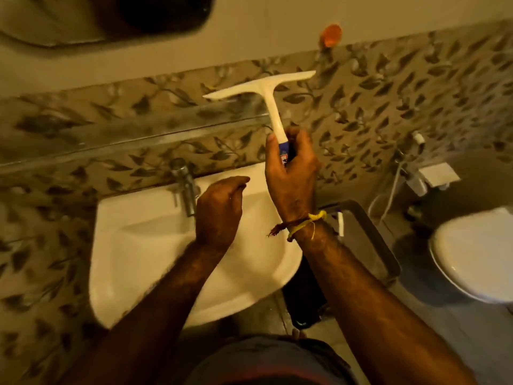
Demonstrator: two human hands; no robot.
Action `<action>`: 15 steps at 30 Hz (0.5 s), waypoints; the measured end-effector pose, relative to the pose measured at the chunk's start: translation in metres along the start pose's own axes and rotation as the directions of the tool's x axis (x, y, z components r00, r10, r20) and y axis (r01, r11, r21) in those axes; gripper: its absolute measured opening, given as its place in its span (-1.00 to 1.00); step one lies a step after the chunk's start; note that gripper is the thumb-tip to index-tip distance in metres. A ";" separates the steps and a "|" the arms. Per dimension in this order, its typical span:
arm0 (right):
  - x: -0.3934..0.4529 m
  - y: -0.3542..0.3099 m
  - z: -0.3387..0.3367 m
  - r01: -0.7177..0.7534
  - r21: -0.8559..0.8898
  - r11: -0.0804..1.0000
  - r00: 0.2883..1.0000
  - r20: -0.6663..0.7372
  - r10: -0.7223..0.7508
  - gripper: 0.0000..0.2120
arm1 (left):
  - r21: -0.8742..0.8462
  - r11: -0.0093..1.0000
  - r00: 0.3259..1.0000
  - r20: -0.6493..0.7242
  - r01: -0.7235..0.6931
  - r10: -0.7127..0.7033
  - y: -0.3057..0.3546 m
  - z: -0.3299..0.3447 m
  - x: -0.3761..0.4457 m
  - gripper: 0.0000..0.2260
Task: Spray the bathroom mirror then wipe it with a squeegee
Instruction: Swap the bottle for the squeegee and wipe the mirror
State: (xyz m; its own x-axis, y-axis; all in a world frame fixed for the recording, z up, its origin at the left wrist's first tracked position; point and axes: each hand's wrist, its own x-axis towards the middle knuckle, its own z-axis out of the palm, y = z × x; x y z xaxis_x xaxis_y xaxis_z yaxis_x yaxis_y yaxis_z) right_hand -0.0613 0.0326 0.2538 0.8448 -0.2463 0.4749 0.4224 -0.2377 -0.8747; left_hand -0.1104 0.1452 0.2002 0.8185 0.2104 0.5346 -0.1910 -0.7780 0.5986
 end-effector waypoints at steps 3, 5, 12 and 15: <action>-0.002 -0.037 0.034 0.116 0.057 0.992 0.991 0.059 -0.119 -0.83 | 0.019 1.000 0.996 -0.092 -0.017 0.018 -0.006 -0.042 0.019 -0.83; -0.002 -0.060 0.055 0.160 0.090 0.983 0.982 0.088 -0.168 -0.83 | 0.038 0.998 0.984 -0.170 -0.050 0.056 -0.012 -0.070 0.034 -0.85; 0.012 -0.125 0.104 0.351 0.197 0.915 0.915 0.136 -0.380 -0.85 | 0.314 0.937 0.814 -0.496 -0.156 0.301 -0.047 -0.171 0.097 -0.82; 0.037 -0.160 0.121 0.414 0.226 0.882 0.884 0.131 -0.448 -0.83 | 0.426 0.893 0.739 -0.554 -0.145 0.384 -0.056 -0.220 0.145 -0.72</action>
State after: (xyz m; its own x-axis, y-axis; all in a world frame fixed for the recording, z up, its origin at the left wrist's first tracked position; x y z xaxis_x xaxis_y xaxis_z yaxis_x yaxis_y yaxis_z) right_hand -0.0580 0.1753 0.3990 0.6005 0.0115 0.7995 0.7963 -0.0992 -0.5967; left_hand -0.1001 0.3496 0.3759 0.2310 0.1848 0.9552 -0.0584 -0.9774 0.2033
